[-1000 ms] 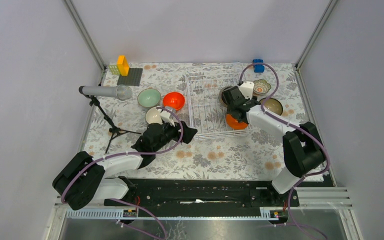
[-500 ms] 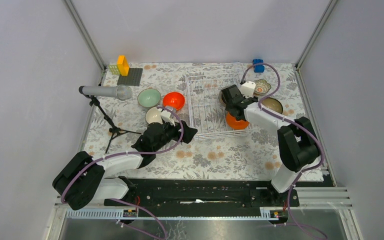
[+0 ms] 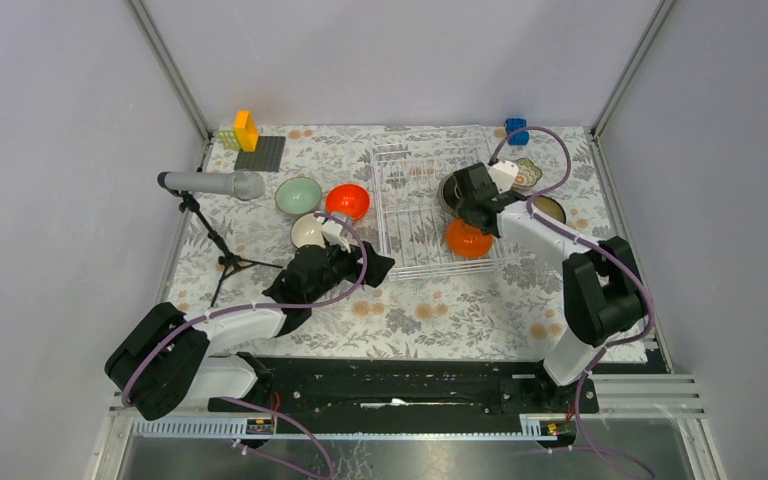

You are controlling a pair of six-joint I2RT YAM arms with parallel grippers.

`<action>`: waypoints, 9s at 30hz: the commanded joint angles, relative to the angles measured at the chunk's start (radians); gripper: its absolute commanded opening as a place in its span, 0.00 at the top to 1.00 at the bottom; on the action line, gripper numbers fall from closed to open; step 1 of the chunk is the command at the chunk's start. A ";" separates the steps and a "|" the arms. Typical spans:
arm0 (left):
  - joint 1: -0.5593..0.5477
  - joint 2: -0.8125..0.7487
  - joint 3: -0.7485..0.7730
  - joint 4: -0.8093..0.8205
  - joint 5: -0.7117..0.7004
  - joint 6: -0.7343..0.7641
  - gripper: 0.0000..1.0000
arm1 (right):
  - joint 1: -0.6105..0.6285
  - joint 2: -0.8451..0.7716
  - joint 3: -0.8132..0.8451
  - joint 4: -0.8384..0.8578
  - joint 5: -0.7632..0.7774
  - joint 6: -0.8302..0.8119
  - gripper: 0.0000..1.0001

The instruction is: Unload the bowls from the dish rack

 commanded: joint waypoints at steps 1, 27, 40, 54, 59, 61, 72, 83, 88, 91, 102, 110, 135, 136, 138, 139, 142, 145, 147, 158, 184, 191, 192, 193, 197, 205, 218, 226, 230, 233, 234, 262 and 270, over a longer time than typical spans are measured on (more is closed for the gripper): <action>-0.004 -0.005 0.042 0.040 -0.007 0.011 0.10 | 0.002 -0.101 -0.014 0.020 -0.205 -0.028 0.38; -0.004 0.005 0.053 0.022 -0.016 0.016 0.10 | 0.002 -0.111 -0.049 0.014 -0.120 -0.183 0.36; -0.004 -0.003 0.052 0.018 -0.024 0.021 0.10 | 0.002 -0.064 -0.048 0.135 -0.550 -0.183 0.68; -0.004 -0.011 0.050 0.016 -0.028 0.021 0.10 | 0.001 -0.037 -0.042 0.117 -0.540 -0.240 0.38; -0.004 -0.014 0.049 0.014 -0.028 0.021 0.10 | -0.004 -0.031 -0.043 0.109 -0.530 -0.245 0.32; -0.004 -0.016 0.048 0.014 -0.030 0.022 0.10 | -0.011 -0.025 -0.045 0.109 -0.531 -0.242 0.32; -0.004 -0.016 0.048 0.013 -0.032 0.024 0.10 | -0.125 0.075 -0.093 0.215 -0.803 -0.217 0.34; -0.004 -0.026 0.044 0.011 -0.040 0.027 0.10 | -0.222 0.076 -0.161 0.296 -0.914 -0.182 0.64; -0.004 -0.062 0.049 -0.008 -0.051 0.023 0.10 | -0.228 0.078 -0.144 0.236 -0.857 -0.222 0.67; -0.004 -0.124 0.078 -0.080 -0.109 -0.004 0.10 | -0.228 0.088 -0.123 0.194 -0.810 -0.243 0.67; -0.008 0.008 0.442 -0.442 -0.037 -0.131 0.06 | -0.228 0.099 -0.108 0.161 -0.761 -0.259 0.67; -0.044 0.169 0.562 -0.493 -0.017 -0.184 0.04 | -0.228 0.094 -0.091 0.093 -0.665 -0.293 0.77; -0.082 0.608 0.869 -0.364 0.091 -0.324 0.16 | -0.228 0.064 -0.097 0.104 -0.687 -0.328 0.78; -0.082 0.618 0.872 -0.354 0.098 -0.330 0.17 | -0.228 0.063 -0.098 0.105 -0.688 -0.329 0.78; -0.081 0.636 0.875 -0.307 0.110 -0.342 0.19 | -0.228 0.061 -0.100 0.107 -0.690 -0.331 0.78; -0.083 0.644 0.873 -0.287 0.116 -0.350 0.21 | -0.228 0.059 -0.101 0.108 -0.692 -0.331 0.78; -0.086 0.676 0.879 -0.224 0.149 -0.364 0.31 | -0.228 0.056 -0.101 0.112 -0.699 -0.337 0.78; -0.089 0.714 0.916 -0.231 0.159 -0.360 0.46 | -0.228 0.046 -0.105 0.116 -0.695 -0.346 0.78; -0.090 0.720 0.919 -0.225 0.149 -0.352 0.63 | -0.228 0.018 -0.119 0.124 -0.675 -0.348 0.77; -0.114 0.630 0.869 -0.179 0.207 -0.286 1.00 | -0.228 -0.328 -0.233 0.119 -0.459 -0.373 0.73; -0.166 0.025 0.702 -0.700 -0.327 -0.036 1.00 | -0.228 -0.631 -0.436 0.383 -0.546 -0.381 0.70; -0.166 0.020 0.765 -0.896 -0.678 0.137 1.00 | -0.228 -0.633 -0.445 0.398 -0.566 -0.372 0.71; -0.166 0.036 0.783 -0.919 -0.708 0.167 1.00 | -0.229 -0.633 -0.448 0.402 -0.568 -0.372 0.71; -0.166 0.051 0.803 -0.948 -0.729 0.193 1.00 | -0.228 -0.631 -0.449 0.405 -0.570 -0.374 0.71; -0.167 0.139 0.888 -1.062 -0.813 0.230 1.00 | -0.229 -0.625 -0.446 0.406 -0.568 -0.379 0.71; -0.159 0.307 0.974 -1.114 -0.950 0.306 1.00 | -0.228 -0.619 -0.449 0.408 -0.577 -0.382 0.71; -0.021 0.523 1.119 -1.151 -0.787 0.366 1.00 | -0.228 -0.594 -0.442 0.428 -0.618 -0.381 0.72; 0.010 0.580 1.107 -1.092 -0.679 0.468 1.00 | -0.228 -0.587 -0.440 0.444 -0.645 -0.375 0.72; 0.014 0.544 1.003 -0.969 -0.650 0.592 1.00 | -0.228 -0.591 -0.437 0.444 -0.655 -0.373 0.72; 0.014 0.498 0.921 -0.884 -0.664 0.666 1.00 | -0.228 -0.595 -0.436 0.445 -0.660 -0.372 0.72; 0.015 0.482 0.900 -0.864 -0.644 0.698 1.00 | -0.228 -0.596 -0.436 0.445 -0.660 -0.372 0.72; 0.128 0.487 0.901 -1.010 -0.157 1.090 0.28 | -0.228 -0.589 -0.414 0.472 -0.654 -0.353 0.71; 0.073 0.438 0.893 -1.009 -0.274 1.054 0.01 | -0.228 -0.516 -0.397 0.491 -0.717 -0.352 0.50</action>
